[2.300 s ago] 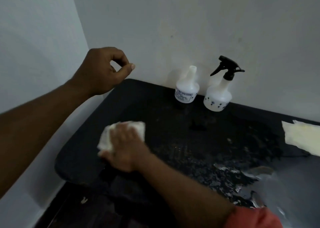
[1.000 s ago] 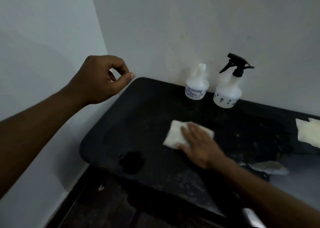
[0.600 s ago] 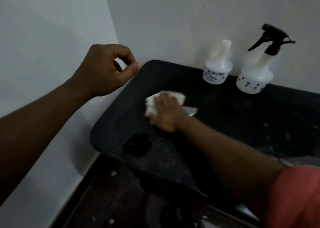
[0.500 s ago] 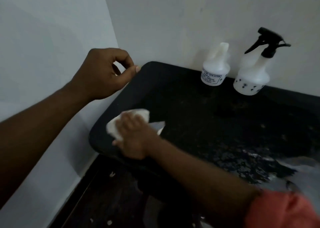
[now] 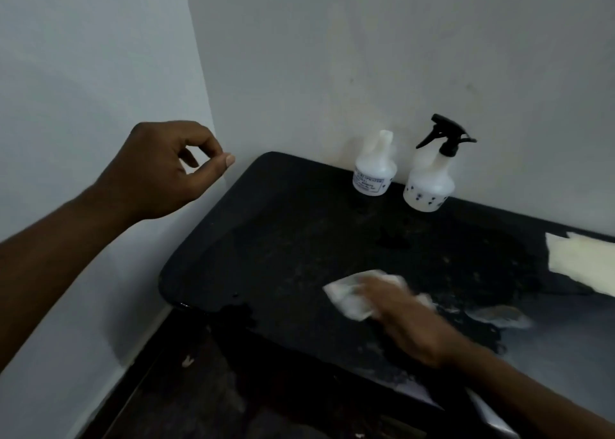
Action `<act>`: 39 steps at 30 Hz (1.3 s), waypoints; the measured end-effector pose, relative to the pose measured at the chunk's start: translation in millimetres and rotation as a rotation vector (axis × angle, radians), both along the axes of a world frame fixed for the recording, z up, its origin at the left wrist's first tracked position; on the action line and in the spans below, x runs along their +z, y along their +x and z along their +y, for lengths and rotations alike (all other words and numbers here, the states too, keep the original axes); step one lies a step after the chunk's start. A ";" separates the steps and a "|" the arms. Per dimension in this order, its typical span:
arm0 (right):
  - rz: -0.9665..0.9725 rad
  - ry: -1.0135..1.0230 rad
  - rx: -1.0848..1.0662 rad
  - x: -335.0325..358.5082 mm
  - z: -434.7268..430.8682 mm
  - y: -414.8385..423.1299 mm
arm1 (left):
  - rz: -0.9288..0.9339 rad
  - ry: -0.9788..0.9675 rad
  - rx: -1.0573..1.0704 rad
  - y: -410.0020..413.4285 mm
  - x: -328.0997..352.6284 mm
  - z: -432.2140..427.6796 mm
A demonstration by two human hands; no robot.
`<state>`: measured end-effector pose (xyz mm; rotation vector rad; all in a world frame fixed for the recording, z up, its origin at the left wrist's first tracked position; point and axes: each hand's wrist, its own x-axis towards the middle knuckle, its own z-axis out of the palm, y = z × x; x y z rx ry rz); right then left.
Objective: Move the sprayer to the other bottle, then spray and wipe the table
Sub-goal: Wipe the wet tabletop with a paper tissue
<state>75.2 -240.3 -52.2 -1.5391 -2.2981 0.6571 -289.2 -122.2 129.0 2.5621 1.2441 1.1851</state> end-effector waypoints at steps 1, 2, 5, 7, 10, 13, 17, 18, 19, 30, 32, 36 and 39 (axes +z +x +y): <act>-0.052 0.023 -0.152 0.4 -9.0 32.9 | 0.002 0.005 -0.001 -0.6 -1.4 -0.4; -0.124 0.038 -0.282 1.0 -18.6 62.8 | -0.001 0.009 -0.006 -0.2 -2.8 -0.5; -0.259 -0.012 -0.551 -3.0 -43.8 125.4 | -0.010 0.012 -0.022 2.6 -7.0 1.2; -0.310 -0.006 -0.653 -7.2 -55.6 132.2 | -0.014 0.002 -0.023 5.1 -10.3 2.9; -0.337 -0.040 -0.612 -9.3 -65.7 88.7 | -0.039 -0.010 -0.023 11.9 -17.5 3.9; -0.340 0.027 -0.249 -6.5 -70.8 13.9 | -0.039 -0.037 -0.061 26.2 -24.0 3.4; -0.306 -0.025 -0.027 -7.5 -37.9 -38.6 | 0.012 -0.025 -0.132 33.9 -29.1 6.5; -0.303 -0.029 -0.092 -7.6 -17.2 -35.1 | 0.020 -0.014 -0.146 31.2 -30.1 9.3; -0.312 -0.006 -0.181 -8.9 5.9 -27.2 | 0.025 -0.007 -0.155 26.5 -31.2 11.2; -0.380 -0.072 -0.305 -17.0 194.5 -90.0 | -0.070 -0.105 -0.098 13.0 -76.0 37.4; -0.373 -0.025 -0.175 -16.9 195.0 -132.4 | -0.054 -0.118 -0.123 31.0 -81.6 38.1; -0.326 0.078 0.156 -22.5 157.2 -192.0 | -0.084 -0.139 -0.129 58.2 -86.4 44.5; -0.321 0.118 0.213 -21.8 145.7 -170.1 | -0.091 -0.167 -0.136 75.9 -89.4 49.0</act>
